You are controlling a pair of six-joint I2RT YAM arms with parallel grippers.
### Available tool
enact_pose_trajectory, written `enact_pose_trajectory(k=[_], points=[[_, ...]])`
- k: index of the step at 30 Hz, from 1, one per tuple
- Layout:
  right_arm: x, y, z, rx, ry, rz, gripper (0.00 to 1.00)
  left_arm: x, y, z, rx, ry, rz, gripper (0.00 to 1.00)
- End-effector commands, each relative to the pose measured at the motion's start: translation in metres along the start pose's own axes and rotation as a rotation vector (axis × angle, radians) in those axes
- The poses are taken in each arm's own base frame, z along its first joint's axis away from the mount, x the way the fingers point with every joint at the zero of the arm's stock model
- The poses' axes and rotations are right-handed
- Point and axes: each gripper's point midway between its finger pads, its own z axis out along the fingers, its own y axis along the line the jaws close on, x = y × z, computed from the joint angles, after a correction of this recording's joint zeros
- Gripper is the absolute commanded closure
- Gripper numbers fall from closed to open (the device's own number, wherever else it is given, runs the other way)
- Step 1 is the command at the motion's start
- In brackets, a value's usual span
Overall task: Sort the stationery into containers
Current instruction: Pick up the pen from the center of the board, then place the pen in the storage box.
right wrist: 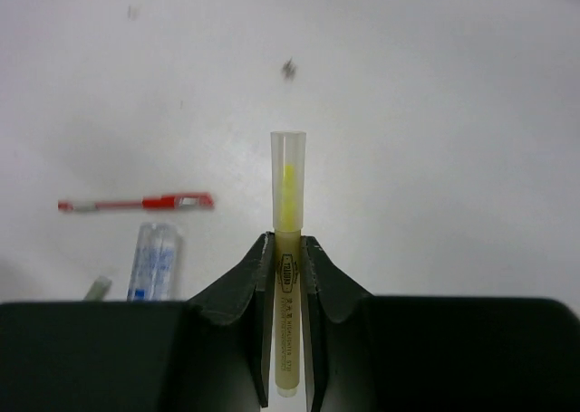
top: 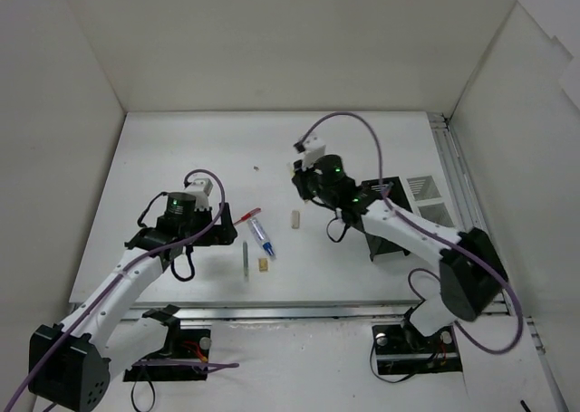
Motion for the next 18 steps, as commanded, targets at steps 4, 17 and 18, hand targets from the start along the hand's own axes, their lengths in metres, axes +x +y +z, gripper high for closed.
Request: enact_pose_trajectory(k=[4, 17, 18], points=[[-0.116, -0.088, -0.093, 0.246, -0.512, -0.017, 1.00, -0.016, -0.013, 0.000, 0.032, -0.043, 0.015, 0.00], [-0.054, -0.212, -0.152, 0.648, -0.541, 0.104, 1.00, -0.002, -0.019, 0.023, 0.041, 0.040, -0.008, 0.00], [-0.051, -0.215, -0.152, 0.659, -0.537, 0.106, 1.00, -0.001, -0.019, 0.024, 0.040, 0.043, -0.002, 0.00]])
